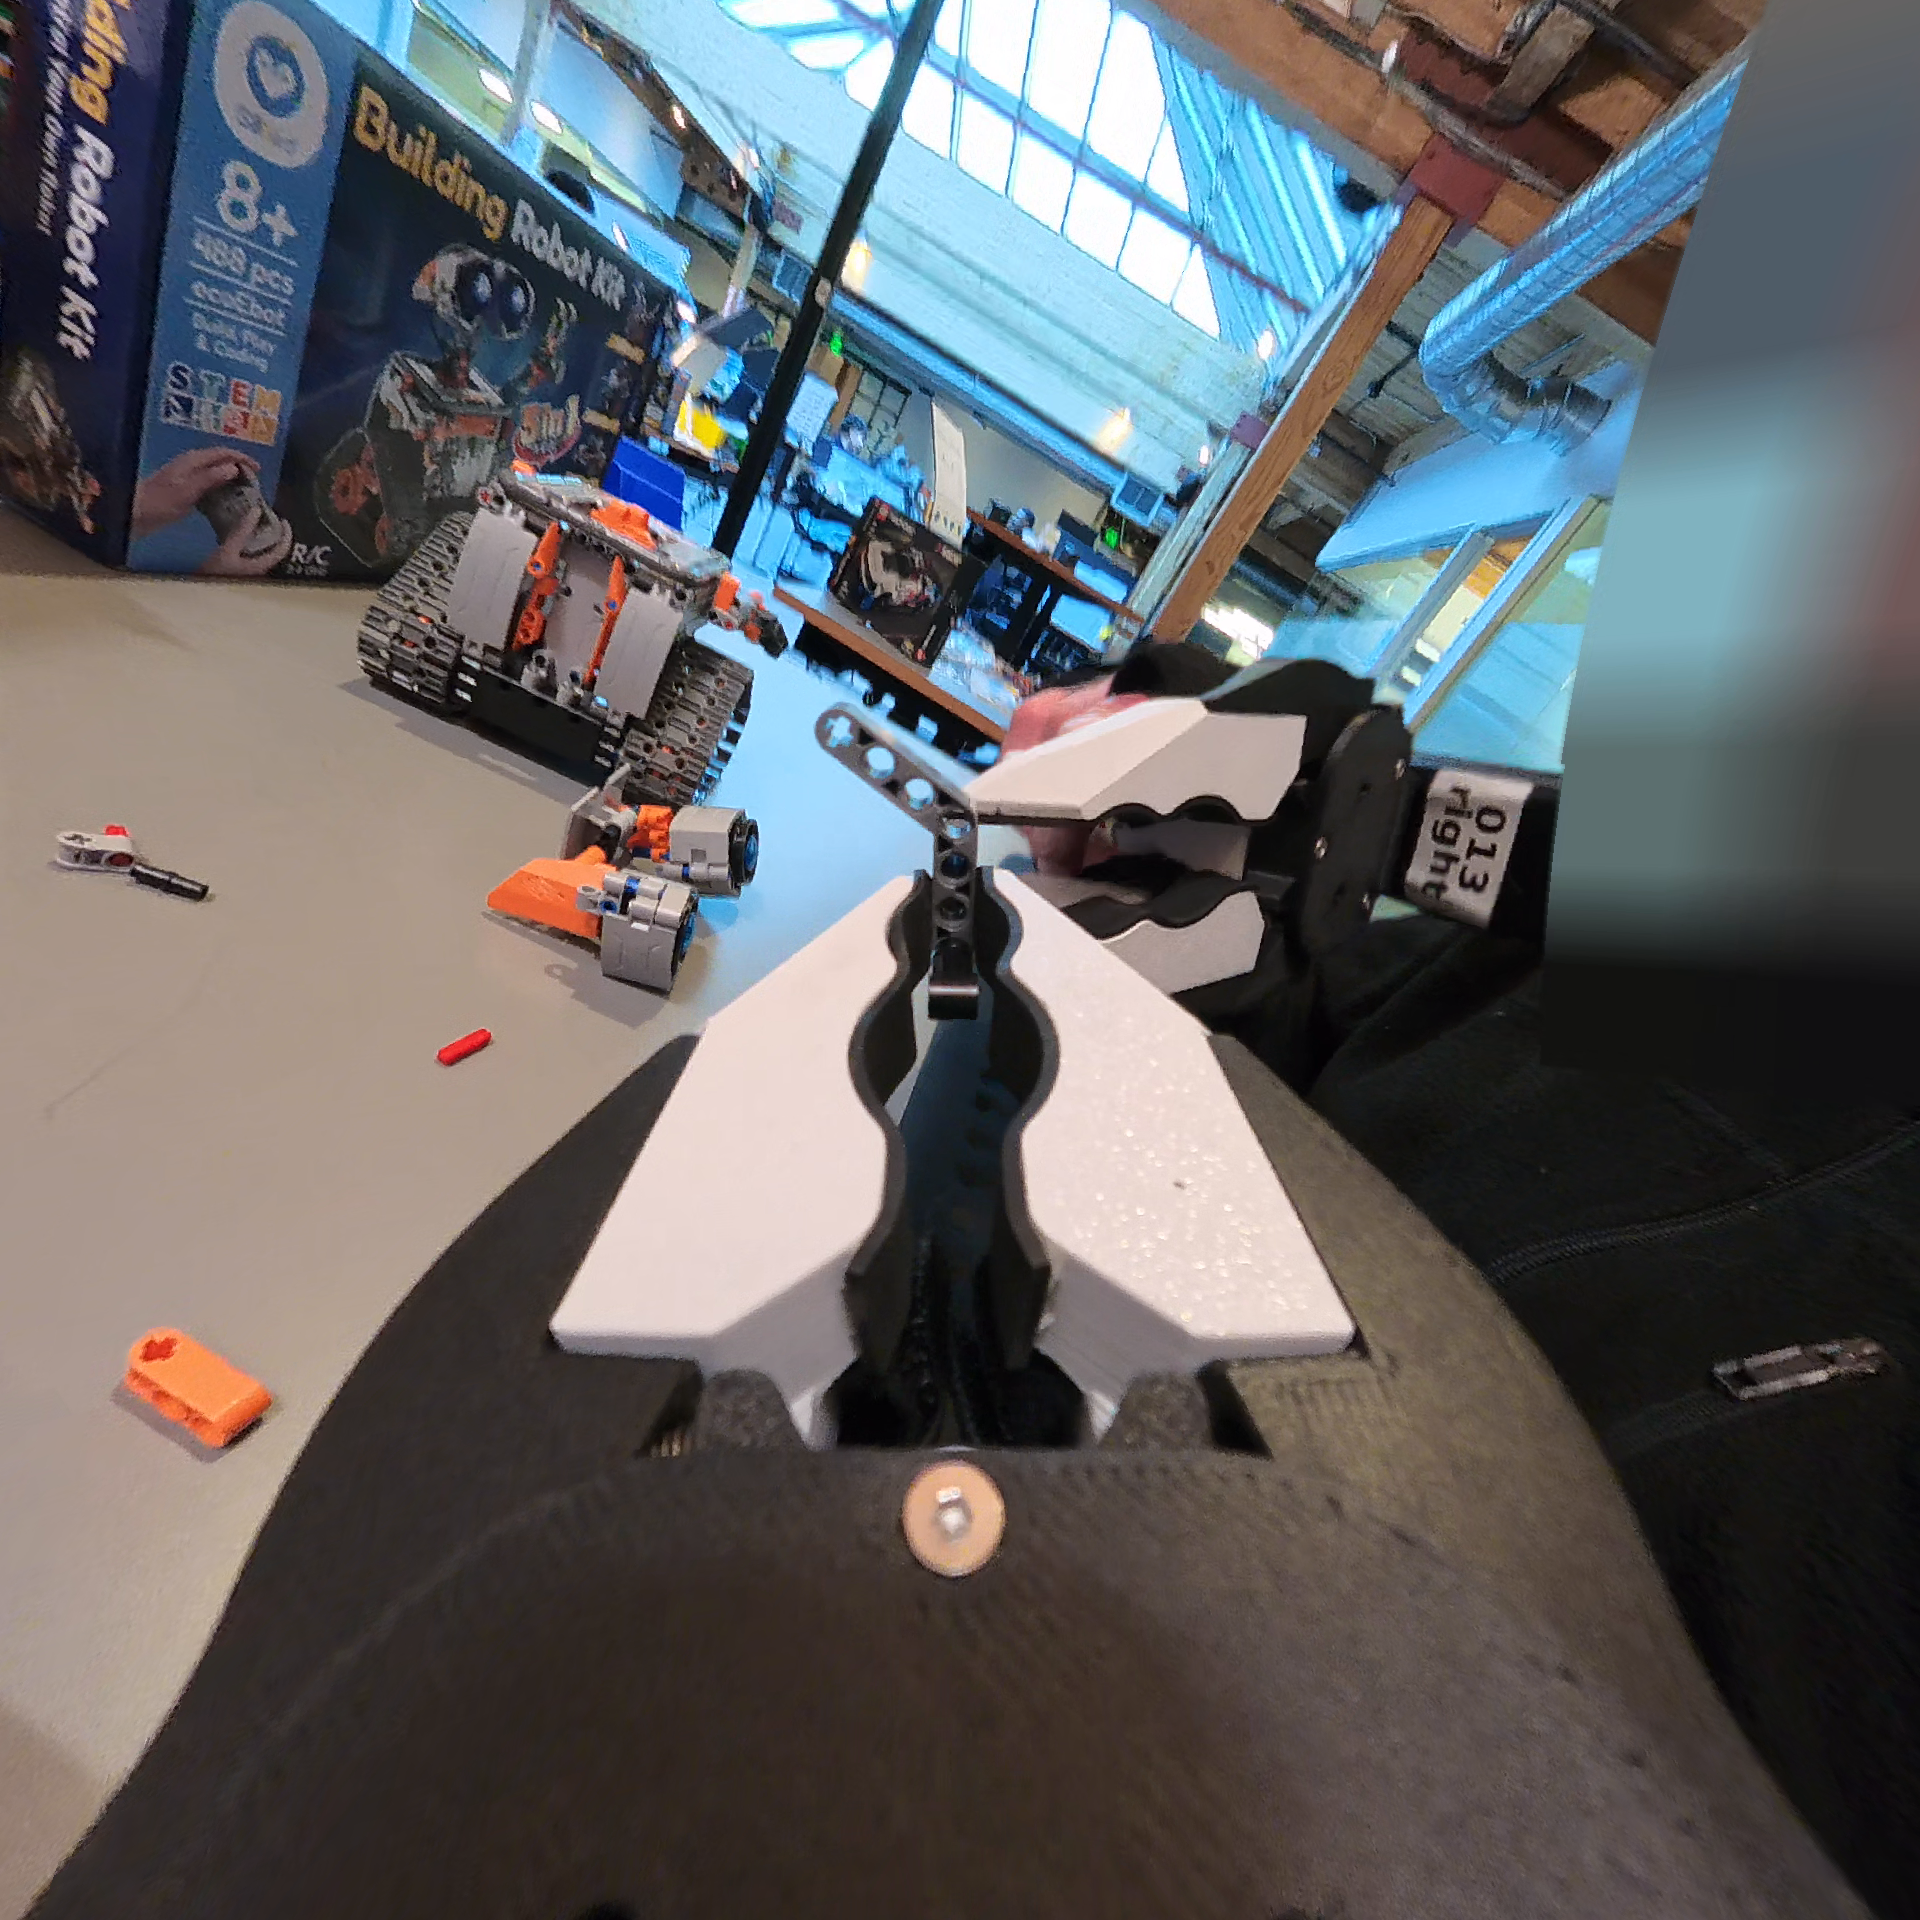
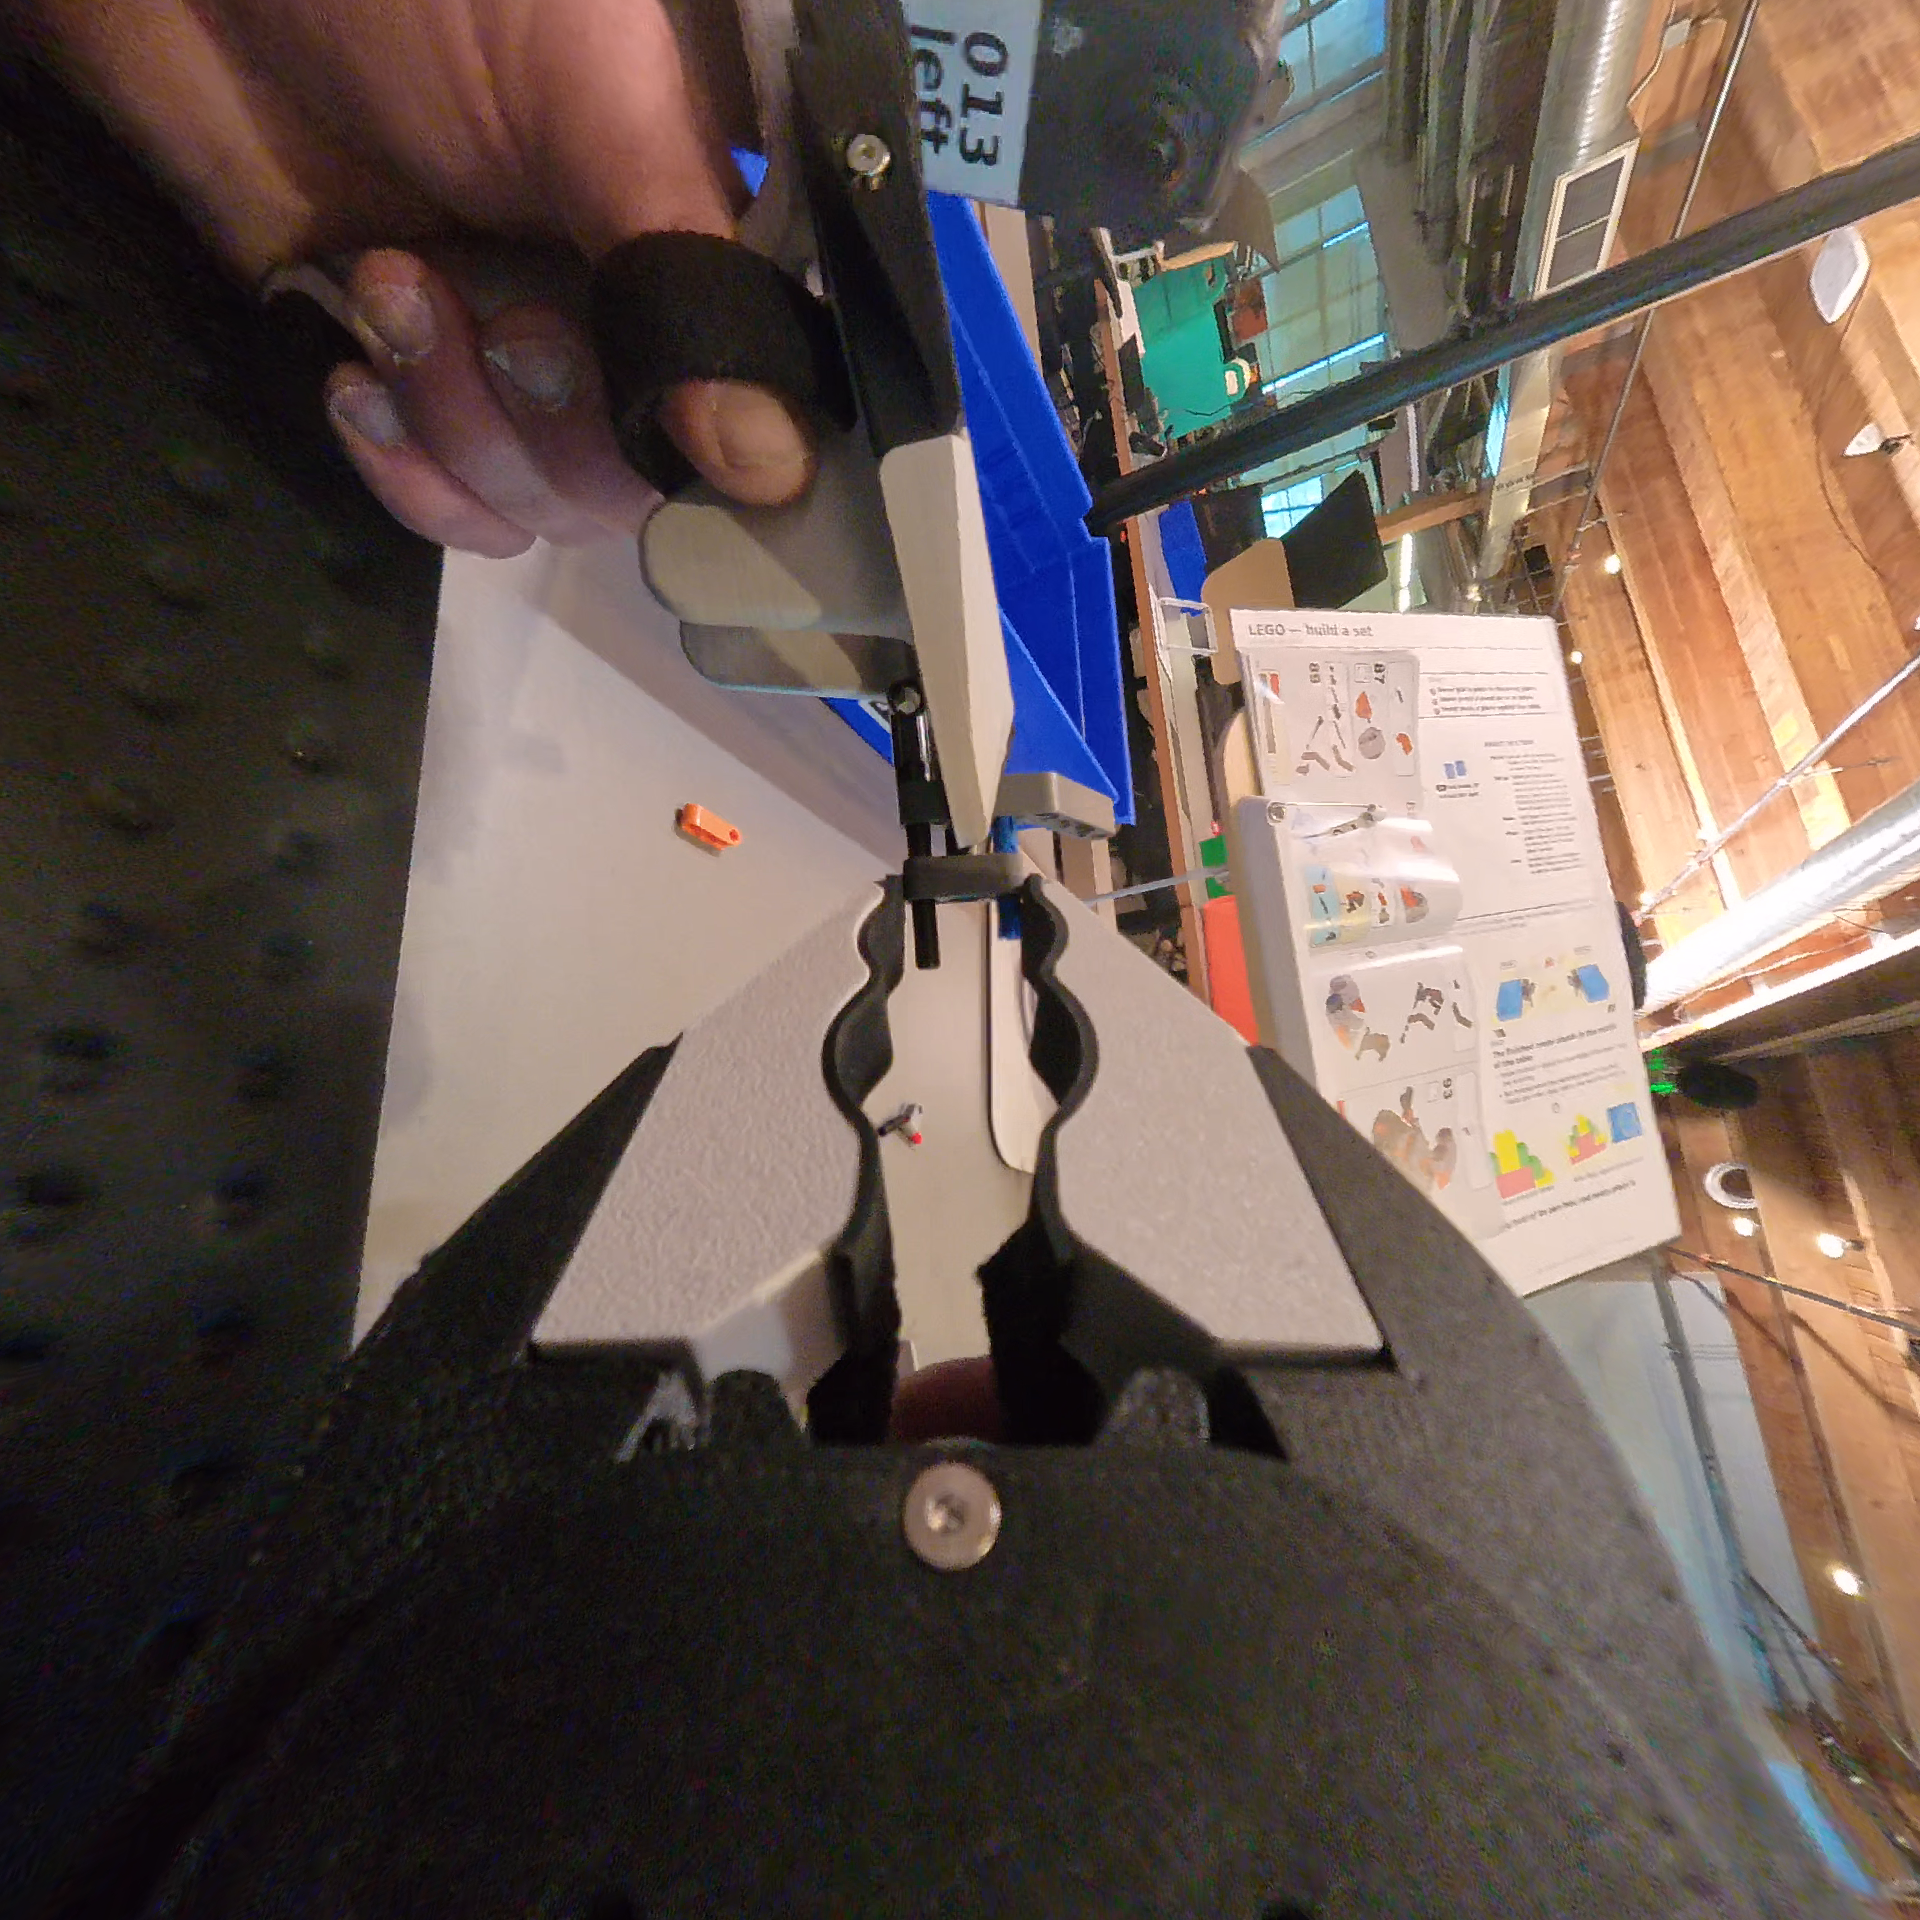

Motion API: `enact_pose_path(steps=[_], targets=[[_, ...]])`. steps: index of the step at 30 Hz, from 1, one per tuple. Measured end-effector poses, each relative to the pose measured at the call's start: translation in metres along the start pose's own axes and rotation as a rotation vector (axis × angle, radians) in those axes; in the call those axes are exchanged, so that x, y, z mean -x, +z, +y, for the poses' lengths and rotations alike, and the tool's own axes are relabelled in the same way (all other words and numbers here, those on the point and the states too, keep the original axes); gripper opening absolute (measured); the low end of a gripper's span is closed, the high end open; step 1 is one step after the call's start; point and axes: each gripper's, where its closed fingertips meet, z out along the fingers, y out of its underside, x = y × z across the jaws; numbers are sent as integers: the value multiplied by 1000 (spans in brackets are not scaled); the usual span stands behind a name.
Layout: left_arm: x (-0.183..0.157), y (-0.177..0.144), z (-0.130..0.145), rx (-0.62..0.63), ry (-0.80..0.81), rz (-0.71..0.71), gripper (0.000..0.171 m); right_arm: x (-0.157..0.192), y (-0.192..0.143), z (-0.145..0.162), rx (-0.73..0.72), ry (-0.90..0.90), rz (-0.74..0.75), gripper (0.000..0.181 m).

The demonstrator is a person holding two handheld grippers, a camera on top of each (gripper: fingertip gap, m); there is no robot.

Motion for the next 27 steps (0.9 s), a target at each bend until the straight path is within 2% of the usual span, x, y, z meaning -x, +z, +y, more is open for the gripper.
enact_pose_path(steps=[14, 27], targets=[[8, 4, 14, 118, 76, -64, 4, 12, 3, 8, 37, -61, -79, 18], [19, 5, 44, 300, 141, -134, 5, 41, 6, 18, 66, -172, -187, 18]])
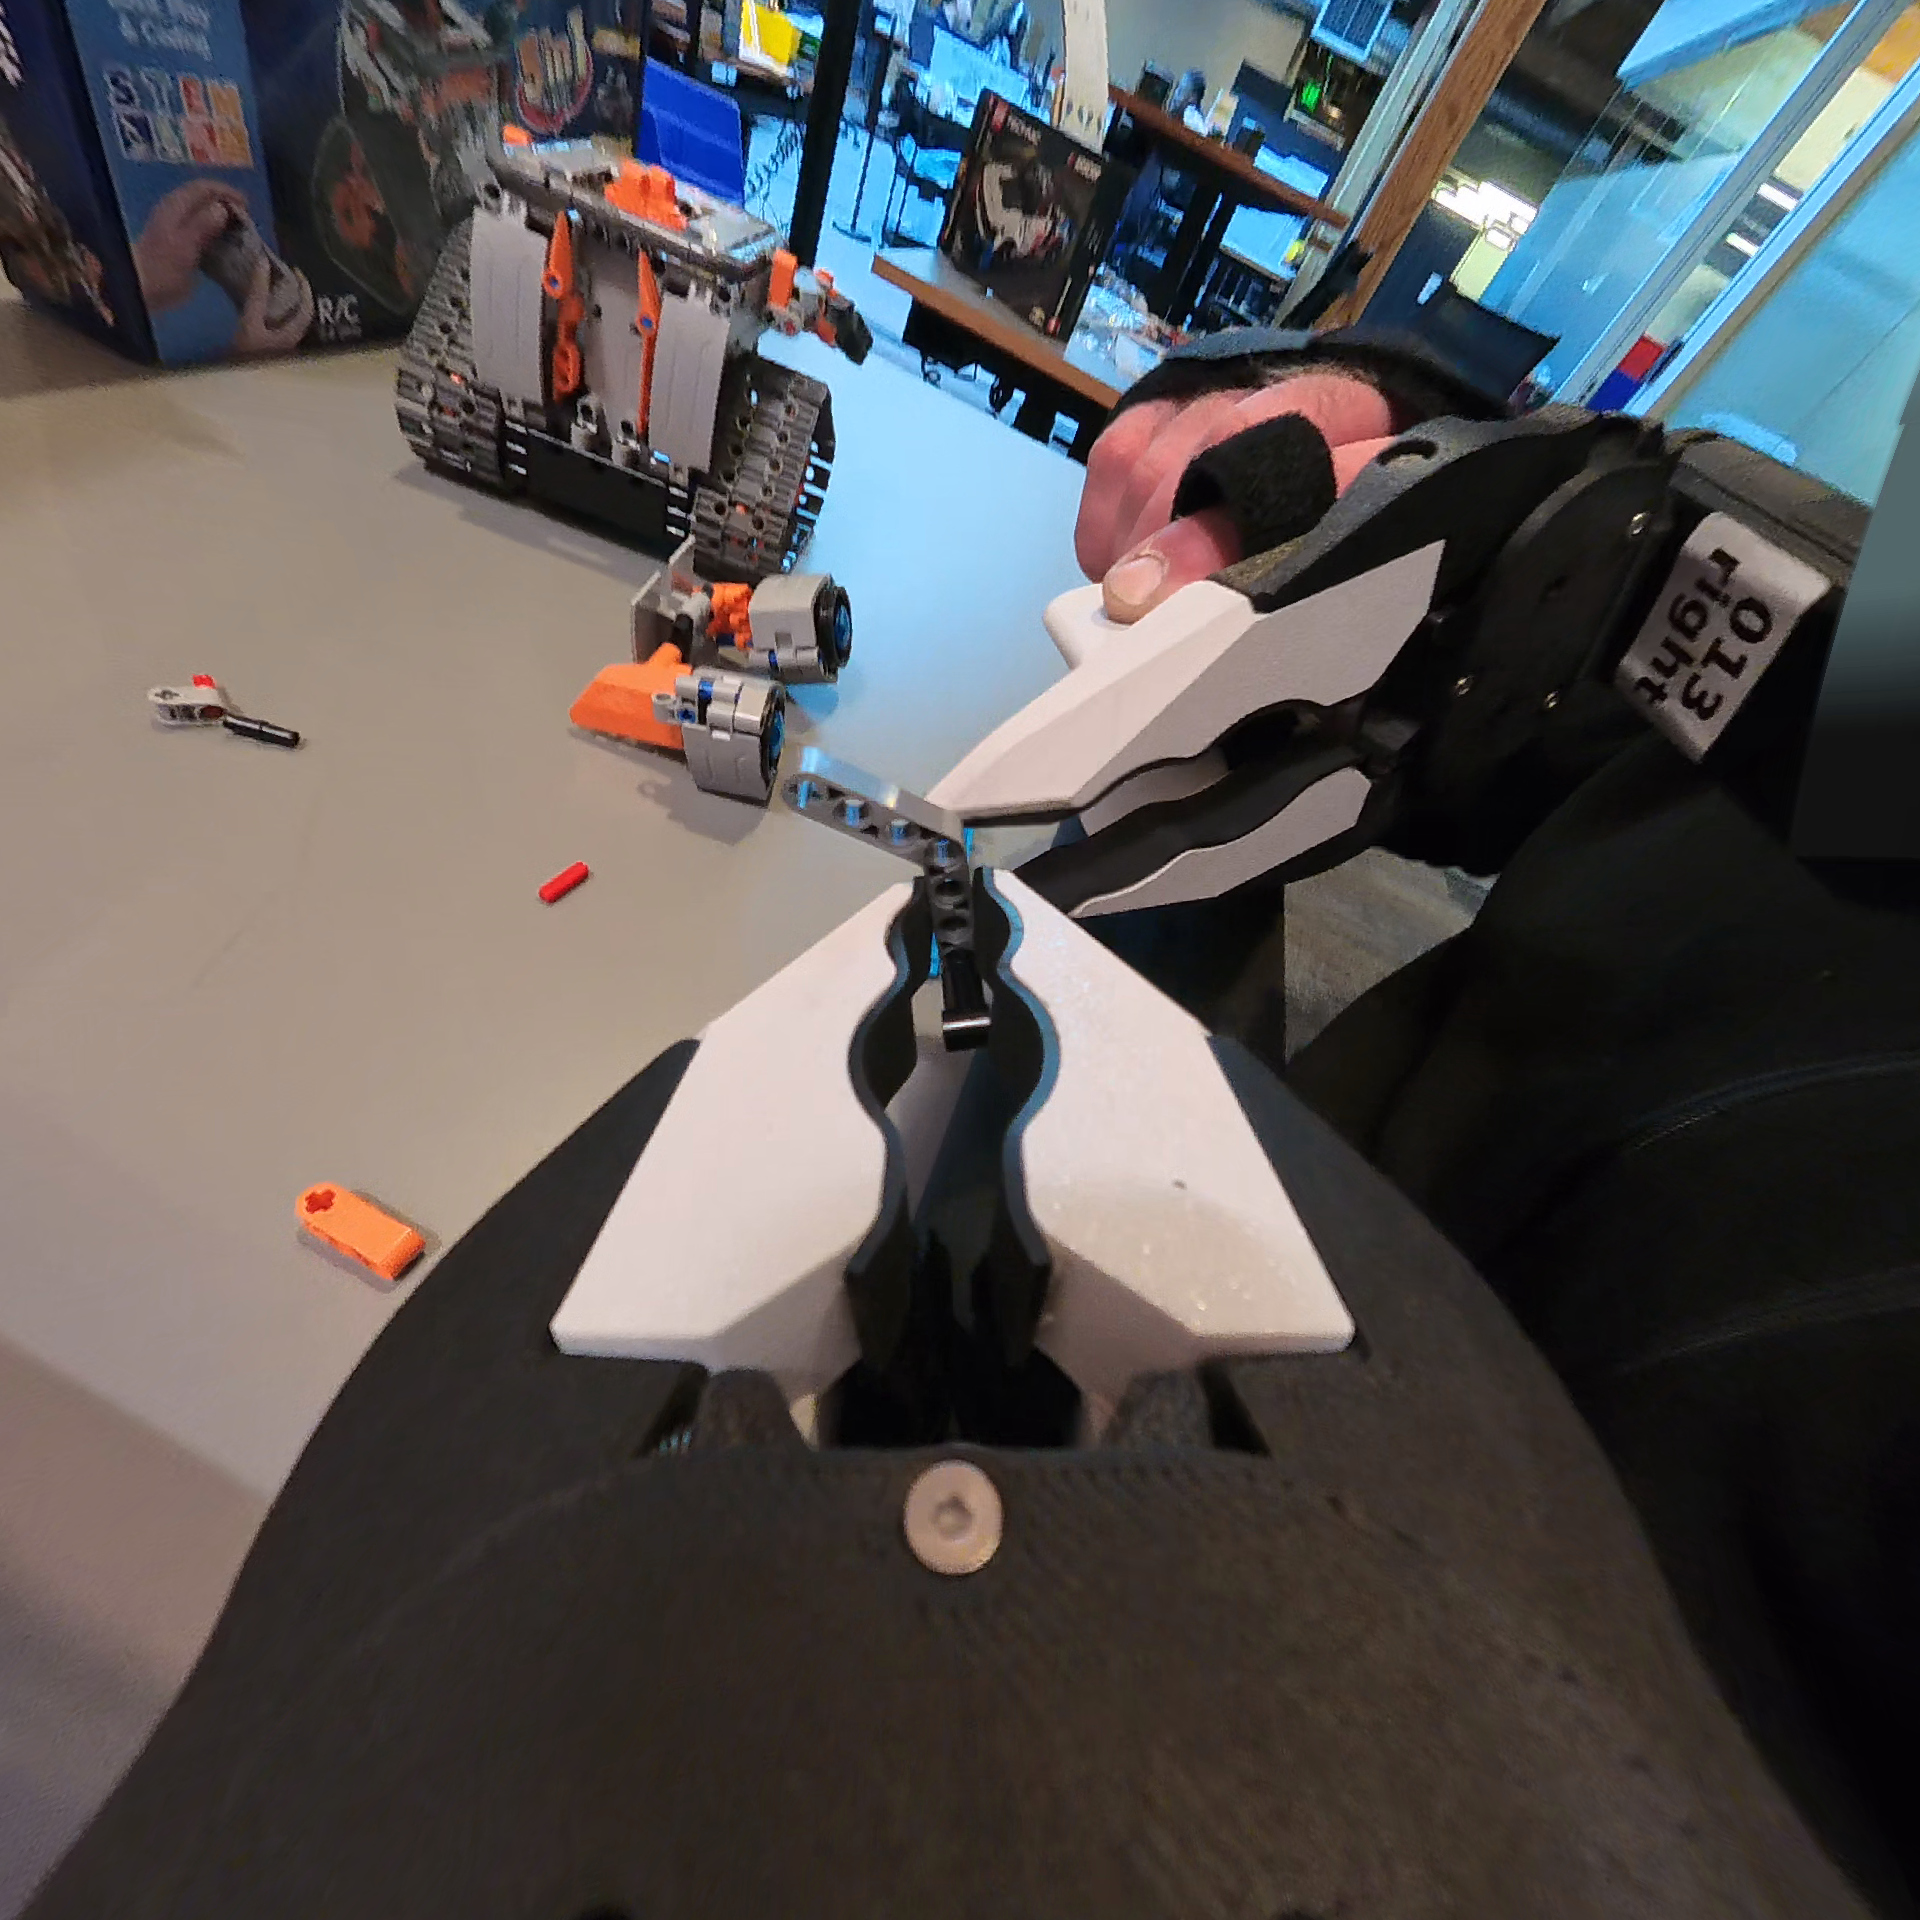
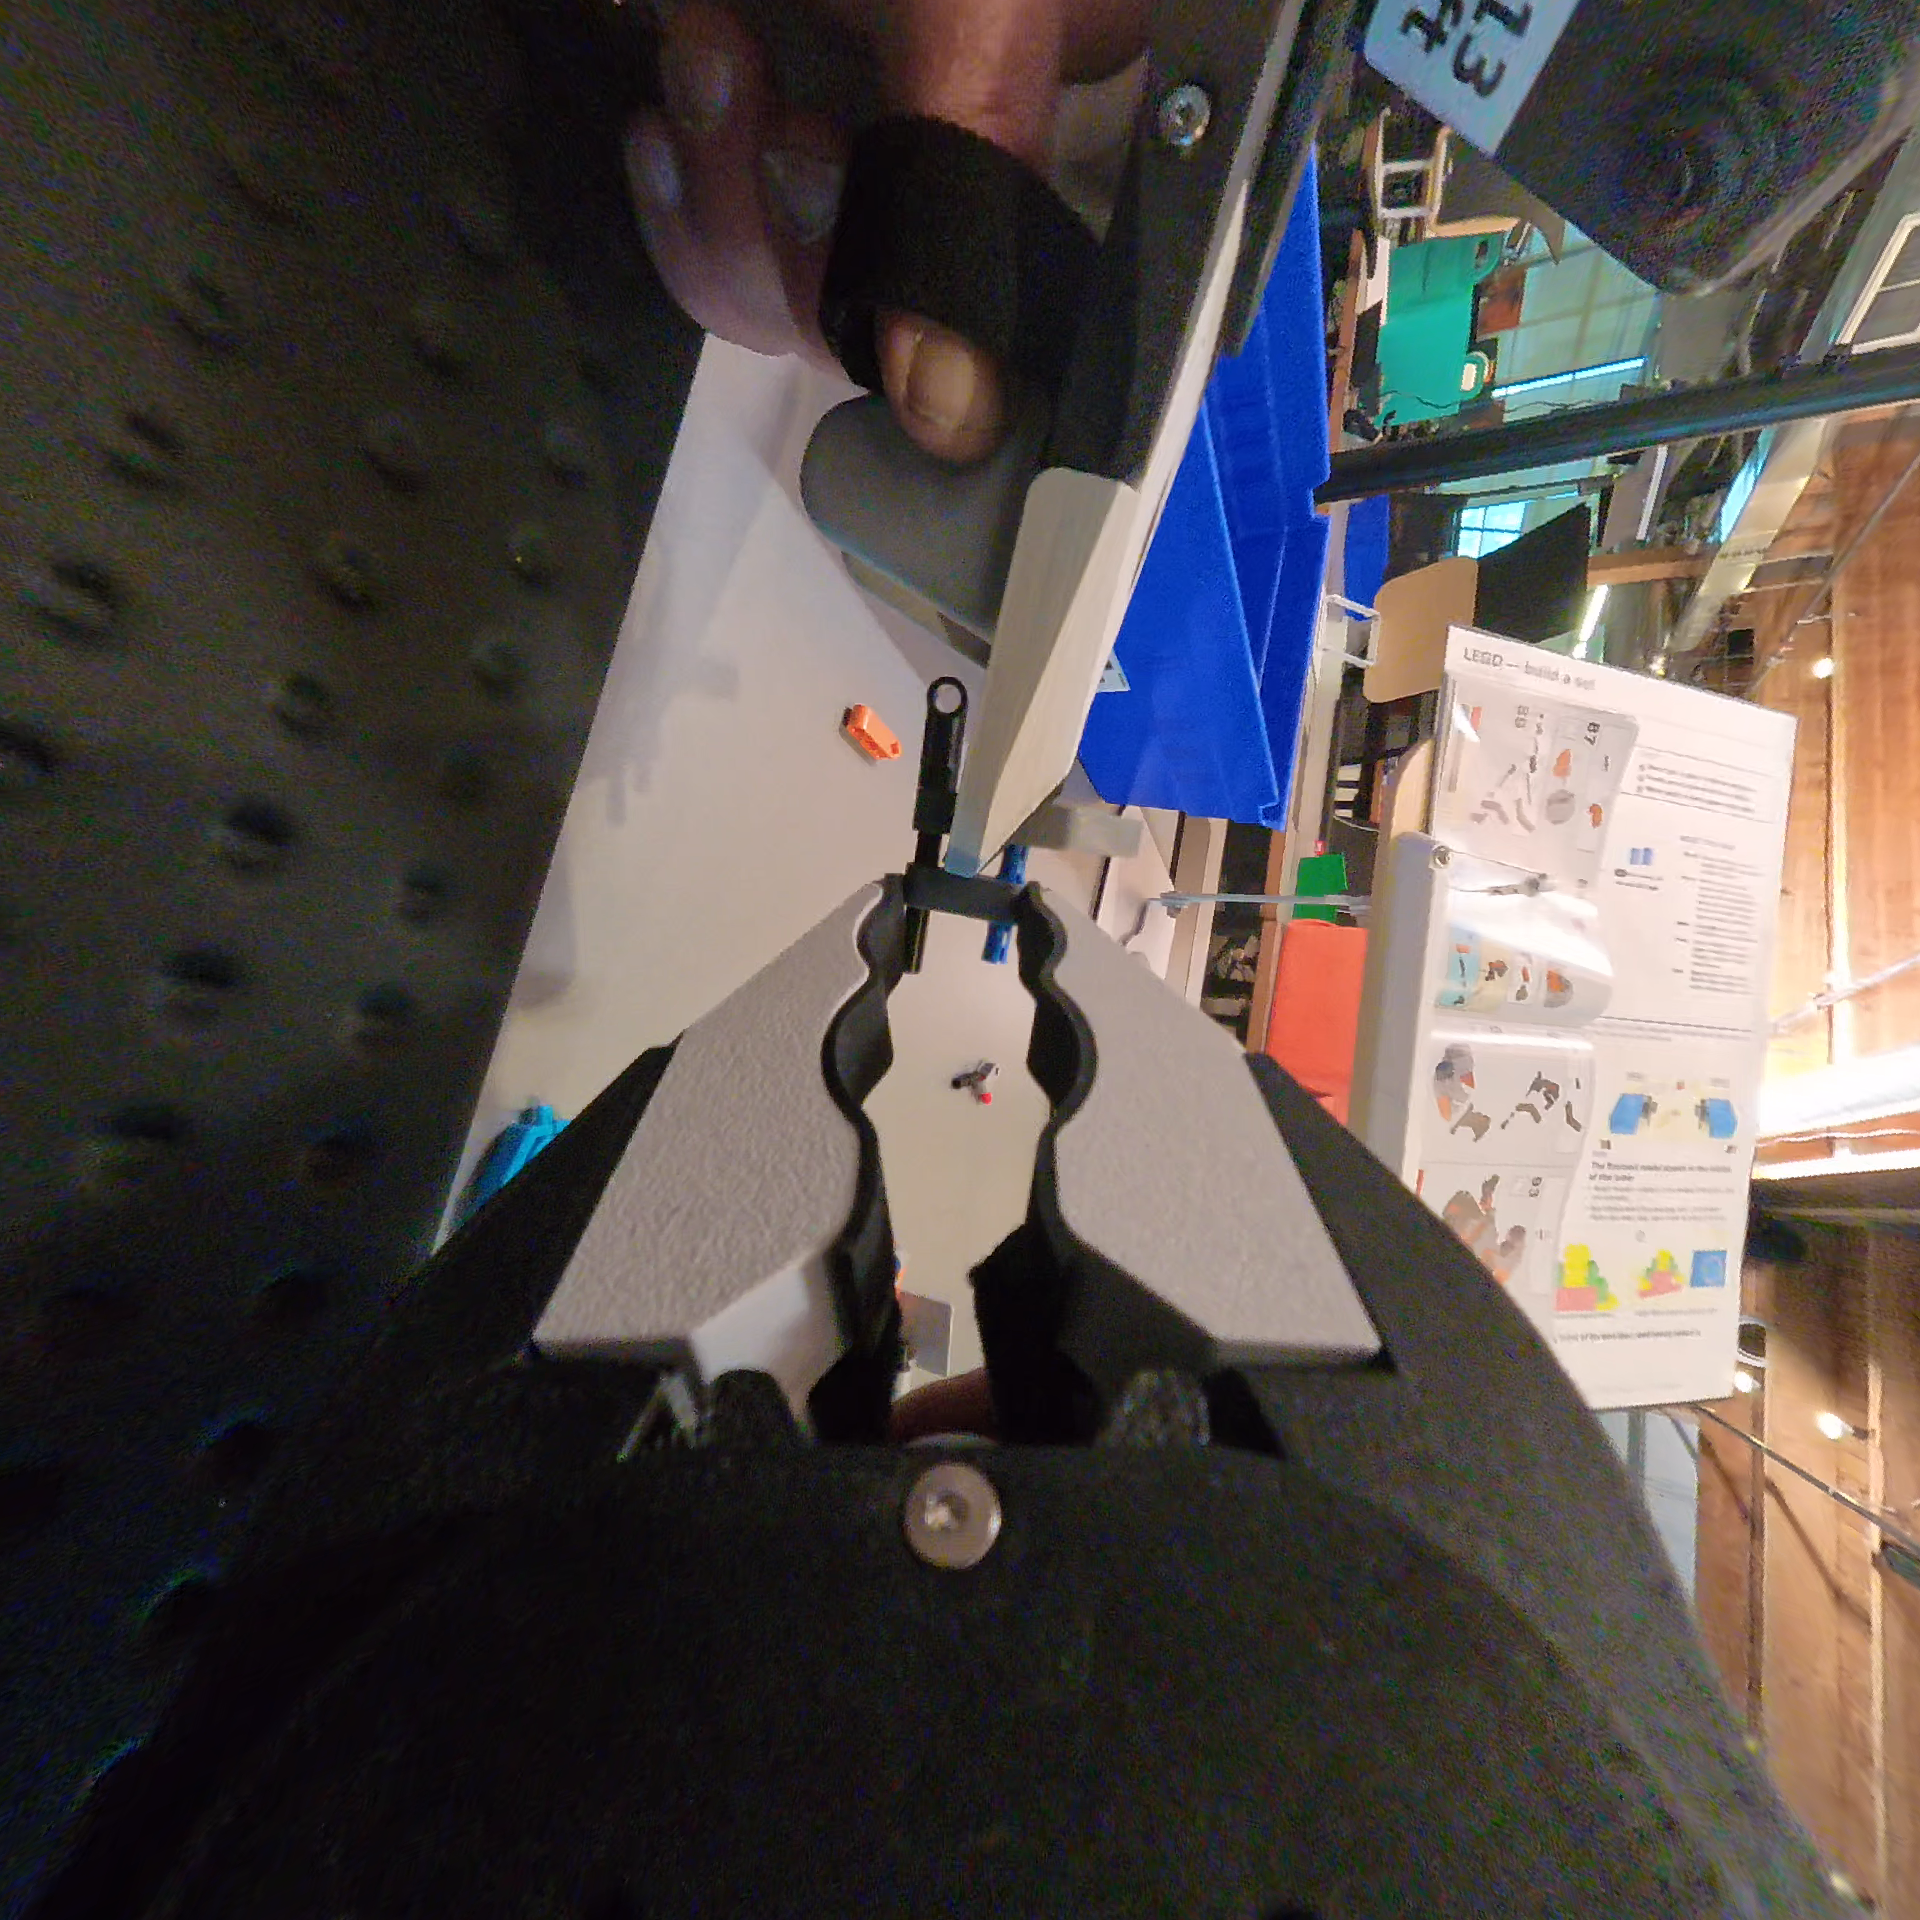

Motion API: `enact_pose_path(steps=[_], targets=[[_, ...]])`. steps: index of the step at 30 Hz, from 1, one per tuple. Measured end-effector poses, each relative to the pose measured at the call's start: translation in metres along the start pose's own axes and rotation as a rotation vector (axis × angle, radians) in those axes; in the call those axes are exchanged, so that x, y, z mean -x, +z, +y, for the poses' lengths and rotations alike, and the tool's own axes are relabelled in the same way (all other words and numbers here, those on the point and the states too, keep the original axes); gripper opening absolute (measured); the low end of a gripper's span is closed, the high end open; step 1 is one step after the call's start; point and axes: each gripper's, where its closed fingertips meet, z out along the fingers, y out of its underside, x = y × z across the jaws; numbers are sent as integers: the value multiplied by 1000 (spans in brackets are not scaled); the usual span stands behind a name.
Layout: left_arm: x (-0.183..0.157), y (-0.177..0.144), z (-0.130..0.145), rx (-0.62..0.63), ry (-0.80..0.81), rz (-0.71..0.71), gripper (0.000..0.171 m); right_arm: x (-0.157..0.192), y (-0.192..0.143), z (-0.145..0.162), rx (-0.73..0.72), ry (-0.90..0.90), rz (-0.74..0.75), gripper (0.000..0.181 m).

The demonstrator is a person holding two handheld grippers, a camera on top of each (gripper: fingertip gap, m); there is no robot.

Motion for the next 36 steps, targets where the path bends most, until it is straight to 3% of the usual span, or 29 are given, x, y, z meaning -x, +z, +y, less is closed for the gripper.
enact_pose_path(steps=[5, 11, 13, 17, 22, 25, 26, 31, 36], targets=[[1, 5, 14, 89, 15, -7, 4, 13, 3, -4, -25, 1, -41, 17], [-3, 4, 6, 42, 9, 4, 5, 6, -3, -7, -113, 123, -52, 16], [-3, 1, -2, -9, 7, 7, 5, 3, -9, -9, -162, 219, -88, 33], [-9, 0, -7, -55, 43, 34, 5, -5, -17, -3, -254, 468, -163, 31], [-14, -2, -15, -100, 123, 30, 5, -19, -29, -1, -423, 812, -303, 22], [-19, 0, -16, -99, 164, 43, 5, -24, -35, -5, -534, 940, -385, 8], [-19, 1, -15, -94, 179, 40, 5, -25, -36, -6, -554, 955, -396, 0], [-20, 2, -16, -102, 216, 36, 5, -23, -37, -7, -587, 1009, -443, 0], [-22, 2, -21, -126, 250, 31, 5, -28, -42, -3, -613, 1052, -441, 8]])
